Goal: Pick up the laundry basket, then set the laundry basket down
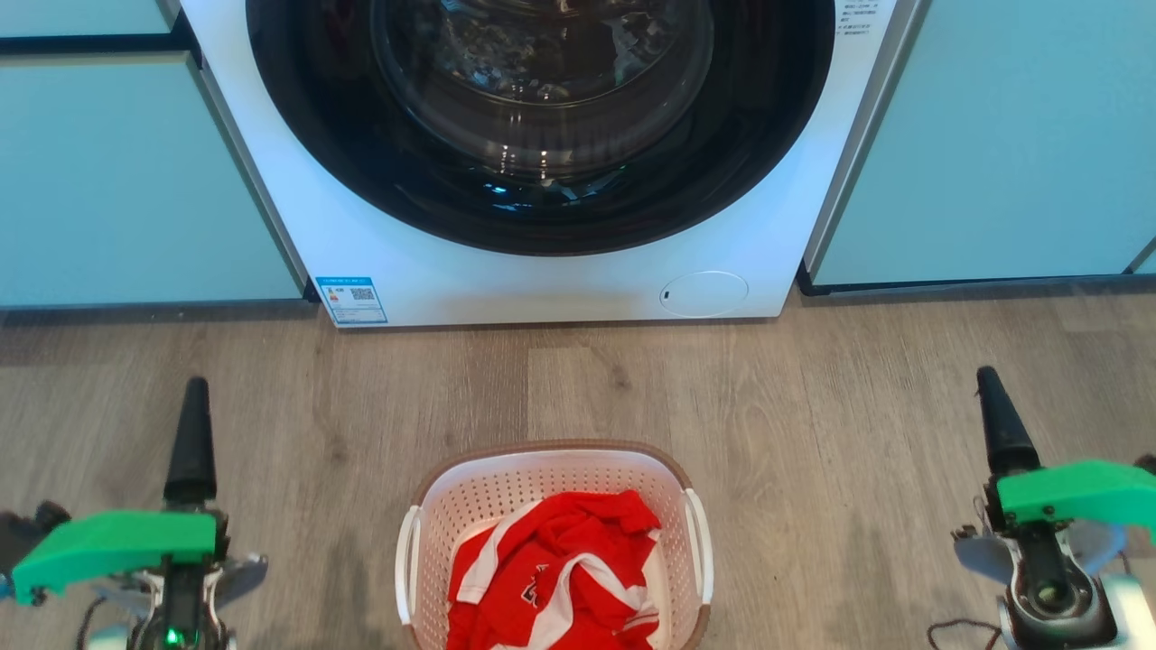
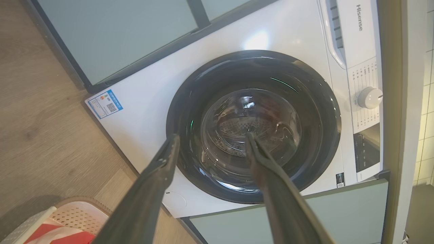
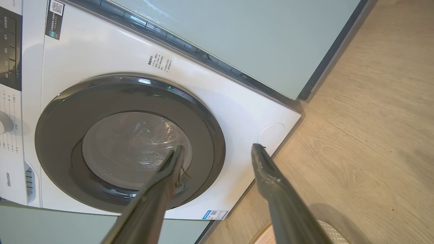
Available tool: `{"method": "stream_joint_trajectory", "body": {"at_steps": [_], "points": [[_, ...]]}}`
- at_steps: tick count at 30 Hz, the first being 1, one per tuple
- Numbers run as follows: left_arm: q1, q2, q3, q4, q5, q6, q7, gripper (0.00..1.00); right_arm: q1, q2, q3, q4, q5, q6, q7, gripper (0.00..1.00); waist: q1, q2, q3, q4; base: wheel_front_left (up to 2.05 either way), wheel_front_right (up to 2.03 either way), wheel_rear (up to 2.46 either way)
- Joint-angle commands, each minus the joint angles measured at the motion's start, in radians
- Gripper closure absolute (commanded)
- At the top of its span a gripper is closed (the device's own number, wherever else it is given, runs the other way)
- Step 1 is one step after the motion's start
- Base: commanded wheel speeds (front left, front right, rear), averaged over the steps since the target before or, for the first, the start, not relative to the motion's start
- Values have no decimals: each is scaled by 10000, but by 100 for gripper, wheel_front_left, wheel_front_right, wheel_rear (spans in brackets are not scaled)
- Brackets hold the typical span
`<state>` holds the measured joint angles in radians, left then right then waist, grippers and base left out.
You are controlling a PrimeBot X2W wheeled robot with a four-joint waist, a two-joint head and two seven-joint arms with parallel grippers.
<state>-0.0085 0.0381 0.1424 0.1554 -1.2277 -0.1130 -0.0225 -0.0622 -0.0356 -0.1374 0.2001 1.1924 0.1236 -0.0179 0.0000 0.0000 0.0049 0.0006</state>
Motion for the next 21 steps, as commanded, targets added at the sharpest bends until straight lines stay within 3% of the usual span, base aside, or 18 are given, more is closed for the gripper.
{"method": "stream_joint_trajectory", "body": {"at_steps": [1, 14, 21], "points": [[-664, 92, 227, -630, 453, 91, -116, 0, -714, -77, 117, -580, -457, 28, -162, 0, 0, 0, 5, 6, 0, 0, 0], [-874, 97, 189, -2213, 2977, 970, -498, 0, -1043, -89, 582, -1687, -3194, 35, -544, 0, 0, 0, 75, 14, 0, 0, 0], [-836, 99, -149, -2681, 4295, 1229, -673, 0, -1095, -94, 991, -1958, -4566, 39, -719, 0, 0, 0, 90, 13, 0, 0, 0]]}}
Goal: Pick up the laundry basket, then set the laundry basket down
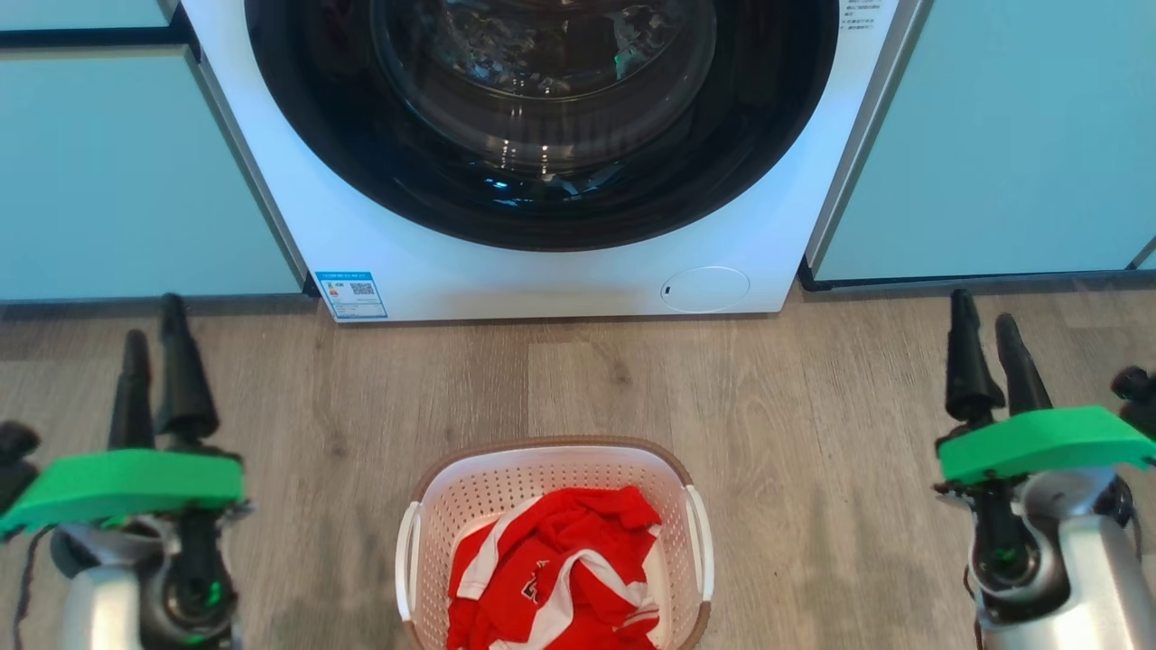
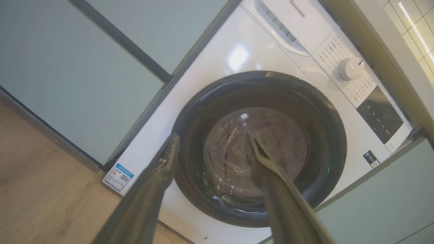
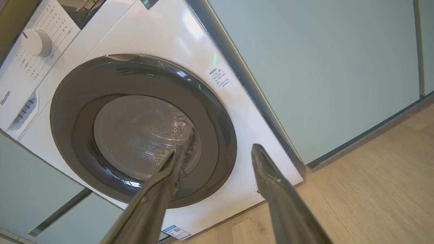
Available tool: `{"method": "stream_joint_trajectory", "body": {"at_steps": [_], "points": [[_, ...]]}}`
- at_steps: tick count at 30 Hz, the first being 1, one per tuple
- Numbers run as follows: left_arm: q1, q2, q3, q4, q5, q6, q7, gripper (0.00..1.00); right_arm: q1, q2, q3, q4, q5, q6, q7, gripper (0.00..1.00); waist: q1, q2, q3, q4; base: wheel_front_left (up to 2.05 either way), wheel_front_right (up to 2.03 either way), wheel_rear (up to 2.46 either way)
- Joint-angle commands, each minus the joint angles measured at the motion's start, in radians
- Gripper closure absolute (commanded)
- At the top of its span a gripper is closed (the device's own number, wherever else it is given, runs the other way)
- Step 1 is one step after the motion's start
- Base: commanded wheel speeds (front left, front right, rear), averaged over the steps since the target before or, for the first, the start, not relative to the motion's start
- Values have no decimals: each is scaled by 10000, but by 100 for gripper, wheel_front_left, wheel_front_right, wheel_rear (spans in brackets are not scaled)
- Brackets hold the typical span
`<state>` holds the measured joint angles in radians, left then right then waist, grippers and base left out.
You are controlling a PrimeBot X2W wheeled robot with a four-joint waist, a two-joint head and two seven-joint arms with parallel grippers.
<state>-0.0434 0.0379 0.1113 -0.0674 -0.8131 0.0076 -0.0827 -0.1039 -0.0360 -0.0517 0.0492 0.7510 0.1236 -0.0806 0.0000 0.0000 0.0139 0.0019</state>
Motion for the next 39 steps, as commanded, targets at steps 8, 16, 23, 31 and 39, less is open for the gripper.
{"method": "stream_joint_trajectory", "body": {"at_steps": [8, 16, 23, 31, 39], "points": [[-286, 206, -784, -593, 1882, 188, -306, 0, -680, -97, 603, -513, -1699, 43, -327, 0, 0, 0, -6, -25, 0, 0, 0], [-152, 468, -1523, -545, 2894, 657, -541, 0, -673, -105, 1288, -53, -2949, 48, -562, 0, 0, 0, -29, -86, 0, 0, 0], [9, 884, -2348, -108, 3974, 1042, -747, 0, -688, -111, 1683, 361, -3965, 51, -768, 0, 0, 0, -73, -147, 0, 0, 0], [61, 914, -2771, 664, 4469, 1156, -981, 0, -839, -118, 2129, 1277, -4880, 56, -1002, 0, 0, 0, -108, -151, 0, 0, 0], [-204, 994, -2811, 185, 5618, 1637, -1216, 0, -1105, -125, 2246, 825, -5706, 60, -1237, 0, 0, 0, -53, -126, 0, 0, 0]]}}
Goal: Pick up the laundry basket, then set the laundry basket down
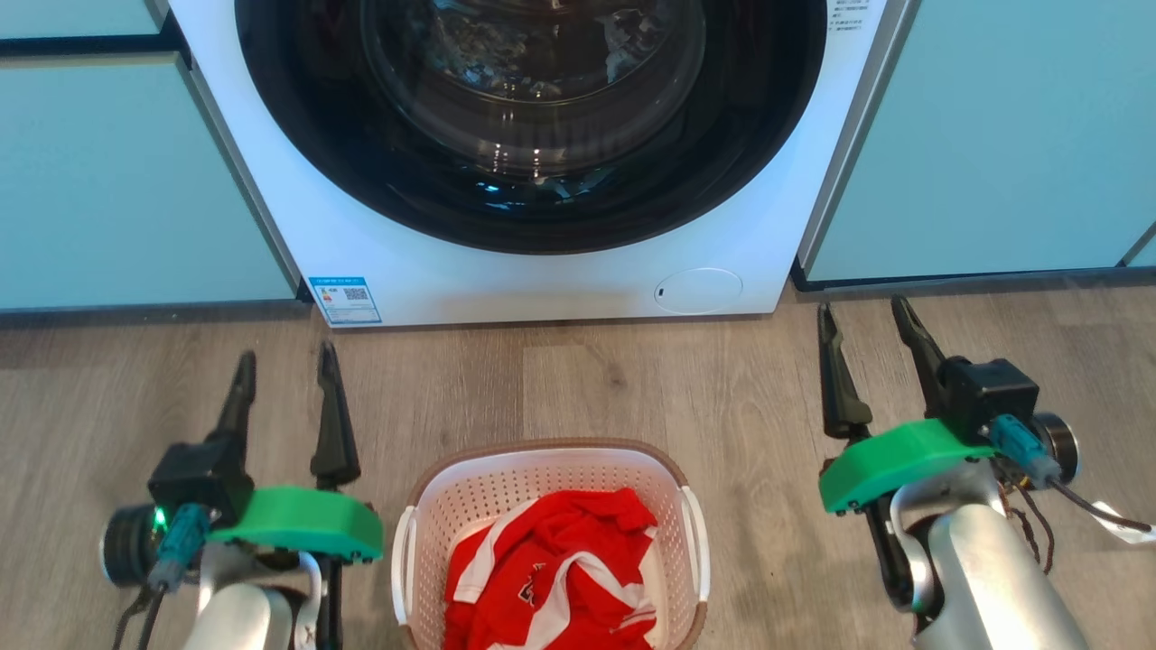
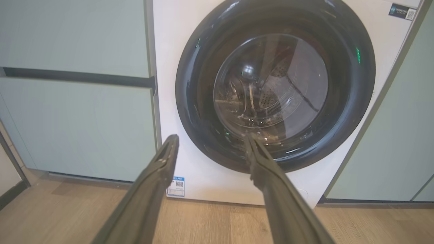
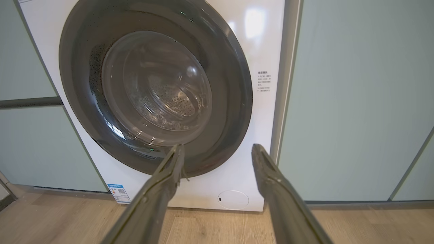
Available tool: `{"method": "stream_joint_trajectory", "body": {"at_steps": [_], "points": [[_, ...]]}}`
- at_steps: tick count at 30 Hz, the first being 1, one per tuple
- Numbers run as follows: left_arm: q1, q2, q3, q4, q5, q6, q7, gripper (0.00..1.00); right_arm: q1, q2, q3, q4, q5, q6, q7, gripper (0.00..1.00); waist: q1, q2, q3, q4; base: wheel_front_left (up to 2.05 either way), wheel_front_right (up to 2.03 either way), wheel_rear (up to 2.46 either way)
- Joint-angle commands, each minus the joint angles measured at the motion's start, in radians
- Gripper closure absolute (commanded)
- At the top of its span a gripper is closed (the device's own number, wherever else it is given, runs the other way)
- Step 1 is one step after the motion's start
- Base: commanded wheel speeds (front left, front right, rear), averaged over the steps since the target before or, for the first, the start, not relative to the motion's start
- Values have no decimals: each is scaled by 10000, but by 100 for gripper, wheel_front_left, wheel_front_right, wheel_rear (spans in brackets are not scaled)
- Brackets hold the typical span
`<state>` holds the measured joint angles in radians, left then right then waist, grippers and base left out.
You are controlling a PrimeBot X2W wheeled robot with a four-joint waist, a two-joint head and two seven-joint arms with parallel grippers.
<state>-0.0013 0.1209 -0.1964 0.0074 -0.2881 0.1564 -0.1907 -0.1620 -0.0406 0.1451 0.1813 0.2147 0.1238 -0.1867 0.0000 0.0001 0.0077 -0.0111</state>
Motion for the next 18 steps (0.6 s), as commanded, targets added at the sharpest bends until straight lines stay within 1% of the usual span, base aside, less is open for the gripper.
{"method": "stream_joint_trajectory", "body": {"at_steps": [1, 5, 6, 8, 10, 12, 14, 15, 18], "points": [[-665, 165, 273, -733, 500, 227, -166, 0, -546, -80, 310, -628, -464, 59, -206, 0, 0, -1, 18, 7, 0, 0, 0], [-770, 245, 221, -1296, 991, 445, -254, 0, -585, -83, 394, -1066, -859, 61, -294, 0, 0, -1, 42, 6, 0, 0, 0], [-815, 280, 174, -1632, 1304, 658, -312, 0, -594, -85, 443, -1327, -1106, 62, -353, 0, 0, -1, 55, 3, 0, 0, 0], [-835, 336, 54, -1985, 1665, 889, -401, 0, -580, -87, 500, -1586, -1442, 63, -441, 0, 0, -1, 61, -6, 0, 0, 0], [-779, 349, -61, -2031, 1790, 914, -459, 0, -516, -89, 507, -1580, -1603, 65, -500, 0, 0, -1, 51, -18, 0, 0, 0], [-664, 303, -158, -1935, 1713, 715, -518, 0, -445, -91, 479, -1440, -1577, 66, -558, 0, 0, -1, 41, -35, 0, 0, 0], [-484, 104, -68, -1655, 1420, 417, -577, 0, -377, -93, 458, -1253, -1552, 67, -617, 0, 0, -1, 26, -48, 0, 0, 0], [-408, -11, 37, -1514, 1241, 212, -605, 0, -346, -93, 446, -1152, -1559, 67, -645, 0, 0, -1, 16, -55, 0, 0, 0], [-207, -192, 274, -1089, 1135, -599, -693, 0, -246, -96, 369, -873, -1572, 69, -734, 0, 0, -1, -17, -83, 0, 0, 0]]}}
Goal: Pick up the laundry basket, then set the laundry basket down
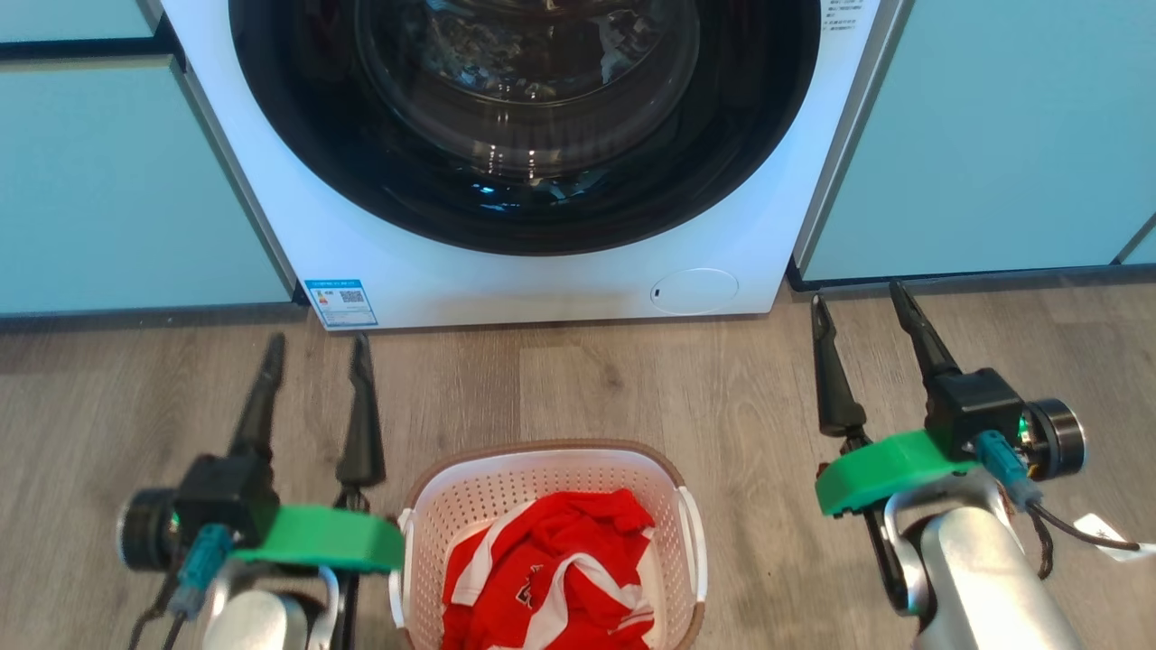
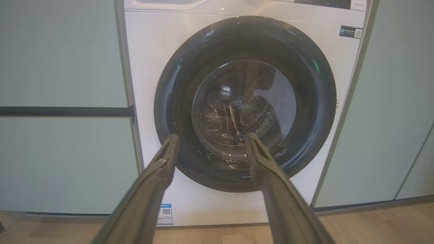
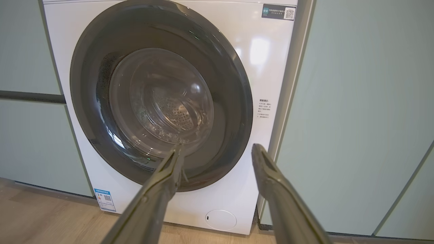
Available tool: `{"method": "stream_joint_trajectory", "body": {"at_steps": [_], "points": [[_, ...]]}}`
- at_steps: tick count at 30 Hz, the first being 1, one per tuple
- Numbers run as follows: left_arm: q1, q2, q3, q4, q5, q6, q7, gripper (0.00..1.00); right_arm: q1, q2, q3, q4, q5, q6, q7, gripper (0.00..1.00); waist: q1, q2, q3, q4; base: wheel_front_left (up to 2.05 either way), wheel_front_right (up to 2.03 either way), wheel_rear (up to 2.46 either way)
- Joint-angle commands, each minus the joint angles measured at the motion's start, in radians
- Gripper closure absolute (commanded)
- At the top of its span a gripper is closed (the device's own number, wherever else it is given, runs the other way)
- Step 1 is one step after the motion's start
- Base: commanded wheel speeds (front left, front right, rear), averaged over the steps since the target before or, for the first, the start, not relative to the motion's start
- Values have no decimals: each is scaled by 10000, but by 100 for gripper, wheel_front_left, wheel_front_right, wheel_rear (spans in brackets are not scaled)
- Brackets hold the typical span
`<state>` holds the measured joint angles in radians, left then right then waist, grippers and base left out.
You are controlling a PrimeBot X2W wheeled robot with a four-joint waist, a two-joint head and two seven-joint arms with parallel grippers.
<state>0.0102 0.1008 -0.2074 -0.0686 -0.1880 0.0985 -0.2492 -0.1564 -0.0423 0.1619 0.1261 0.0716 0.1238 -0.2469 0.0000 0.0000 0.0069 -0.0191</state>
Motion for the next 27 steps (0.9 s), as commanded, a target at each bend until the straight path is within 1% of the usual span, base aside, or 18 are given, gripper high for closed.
{"method": "stream_joint_trajectory", "body": {"at_steps": [1, 4, 6, 8, 12, 19, 27], "points": [[-226, -63, 435, -87, 25, -336, -126, 0, -249, -79, 161, -233, -111, 69, -149, 0, 0, 0, -27, -10, 0, 0, 0], [-124, -189, 663, 584, 6, -999, -126, 0, -75, -79, 28, 24, 254, 69, -149, 0, 0, 0, -63, -45, 0, 0, 0], [-112, -254, 786, 853, 172, -1258, -126, 0, 11, -79, 72, 203, 316, 69, -149, 0, 0, 0, -82, -87, 0, 0, 0], [-91, -335, 951, 1008, 229, -1395, -126, 0, 64, -79, 118, 372, 398, 69, -149, 0, 0, 0, -88, -134, 0, 0, 0], [-55, -437, 1166, 1224, 314, -1603, -126, 0, 67, -79, 155, 639, 481, 69, -149, 0, 0, 0, -71, -209, 0, 0, 0], [-68, -496, 1369, 1490, 305, -1805, -126, 0, -30, -79, 216, 912, 525, 69, -149, 0, 0, 0, -19, -260, 0, 0, 0], [-84, -503, 1280, 1648, 112, -1807, -126, 0, -88, -79, 308, 1032, 534, 69, -149, 0, 0, 0, -29, -258, 0, 0, 0]]}}
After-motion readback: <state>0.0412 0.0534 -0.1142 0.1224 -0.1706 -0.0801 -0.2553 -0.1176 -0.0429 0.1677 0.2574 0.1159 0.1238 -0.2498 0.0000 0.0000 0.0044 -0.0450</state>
